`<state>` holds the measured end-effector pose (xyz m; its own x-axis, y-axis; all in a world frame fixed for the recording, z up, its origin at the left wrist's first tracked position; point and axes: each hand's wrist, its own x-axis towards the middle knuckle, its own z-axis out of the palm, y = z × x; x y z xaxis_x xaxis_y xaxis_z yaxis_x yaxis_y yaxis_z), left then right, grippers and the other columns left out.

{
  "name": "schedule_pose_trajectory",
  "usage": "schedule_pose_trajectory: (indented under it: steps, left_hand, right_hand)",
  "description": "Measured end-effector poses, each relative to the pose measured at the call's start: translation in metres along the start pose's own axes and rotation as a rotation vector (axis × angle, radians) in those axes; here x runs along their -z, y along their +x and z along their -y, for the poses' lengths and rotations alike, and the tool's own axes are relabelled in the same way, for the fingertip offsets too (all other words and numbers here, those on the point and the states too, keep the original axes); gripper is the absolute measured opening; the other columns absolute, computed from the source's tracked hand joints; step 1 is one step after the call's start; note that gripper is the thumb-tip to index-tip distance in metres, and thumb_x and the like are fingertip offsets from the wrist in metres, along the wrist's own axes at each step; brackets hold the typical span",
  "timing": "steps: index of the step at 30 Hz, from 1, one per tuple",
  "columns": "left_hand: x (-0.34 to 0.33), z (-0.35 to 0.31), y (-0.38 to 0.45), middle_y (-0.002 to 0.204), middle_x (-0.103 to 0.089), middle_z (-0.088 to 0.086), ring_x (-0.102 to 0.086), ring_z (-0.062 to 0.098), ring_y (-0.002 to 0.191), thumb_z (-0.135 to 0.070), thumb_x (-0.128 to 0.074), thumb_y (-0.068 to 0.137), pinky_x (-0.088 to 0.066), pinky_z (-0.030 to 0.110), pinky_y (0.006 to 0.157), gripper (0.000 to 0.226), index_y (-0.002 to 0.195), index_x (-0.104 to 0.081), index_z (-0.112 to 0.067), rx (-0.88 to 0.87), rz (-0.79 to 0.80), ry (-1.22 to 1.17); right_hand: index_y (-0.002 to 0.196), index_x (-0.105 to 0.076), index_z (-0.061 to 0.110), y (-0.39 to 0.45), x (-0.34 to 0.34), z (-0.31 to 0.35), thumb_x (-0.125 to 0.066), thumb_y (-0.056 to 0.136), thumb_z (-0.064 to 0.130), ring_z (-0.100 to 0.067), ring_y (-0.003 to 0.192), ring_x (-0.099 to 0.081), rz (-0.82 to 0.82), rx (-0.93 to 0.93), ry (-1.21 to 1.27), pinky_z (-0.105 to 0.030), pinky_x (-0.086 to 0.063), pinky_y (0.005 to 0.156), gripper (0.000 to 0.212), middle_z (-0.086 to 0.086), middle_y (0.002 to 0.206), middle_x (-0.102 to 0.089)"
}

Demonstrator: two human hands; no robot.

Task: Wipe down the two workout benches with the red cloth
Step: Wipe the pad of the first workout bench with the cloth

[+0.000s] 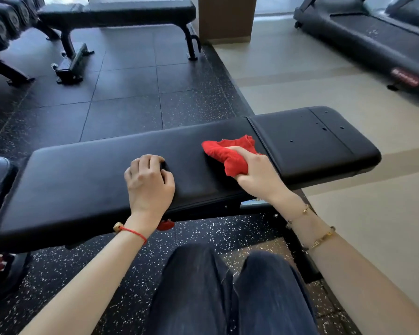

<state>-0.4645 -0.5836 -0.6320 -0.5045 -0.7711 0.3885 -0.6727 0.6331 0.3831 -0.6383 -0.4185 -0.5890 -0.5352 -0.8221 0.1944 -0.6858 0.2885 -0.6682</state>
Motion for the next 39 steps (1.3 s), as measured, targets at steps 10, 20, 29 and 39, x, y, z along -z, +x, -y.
schedule_pose_trajectory:
  steps: [10,20,29,39]
  left_hand:
    - [-0.018,-0.097,0.01,0.119,-0.065,-0.001,-0.052,0.024,0.117,-0.023,-0.052,0.092,-0.035,0.04,0.101,0.028,0.117,-0.065,-0.02,-0.162,0.16,-0.249]
    - [-0.064,-0.147,-0.005,0.127,-0.056,-0.001,-0.044,0.027,0.124,-0.033,-0.044,0.092,-0.028,0.047,0.109,0.034,0.119,-0.061,-0.022,-0.132,0.167,-0.107]
    - [-0.074,-0.15,-0.011,0.121,-0.06,-0.004,-0.048,0.024,0.12,-0.025,-0.048,0.091,-0.032,0.044,0.109,0.029,0.115,-0.063,-0.026,-0.123,0.046,-0.059]
    - [-0.072,-0.156,-0.008,0.116,-0.064,-0.009,-0.053,0.022,0.116,-0.02,-0.054,0.088,-0.038,0.042,0.104,0.027,0.111,-0.066,-0.027,-0.105,0.015,-0.017]
  right_hand:
    - [0.128,-0.057,0.026,0.01,0.063,-0.014,-0.072,0.08,0.018,-0.013,0.102,-0.063,-0.467,-0.096,-0.016,-0.019,-0.044,0.091,0.051,0.004,0.112,-0.069]
    - [0.151,-0.028,0.033,-0.021,0.047,-0.072,-0.057,0.067,0.08,-0.02,0.149,-0.014,0.062,-0.094,-0.528,-0.047,-0.009,0.121,0.101,0.007,0.16,-0.024]
    - [0.15,-0.029,0.038,0.002,0.085,-0.115,-0.031,0.076,0.085,-0.021,0.149,-0.014,0.021,-0.124,-0.539,-0.047,-0.007,0.12,0.088,0.008,0.161,-0.023]
    - [0.151,-0.025,0.041,0.012,0.081,-0.121,-0.025,0.09,0.07,-0.027,0.15,-0.012,0.151,0.121,-0.554,-0.049,-0.006,0.121,0.067,0.004,0.161,-0.022]
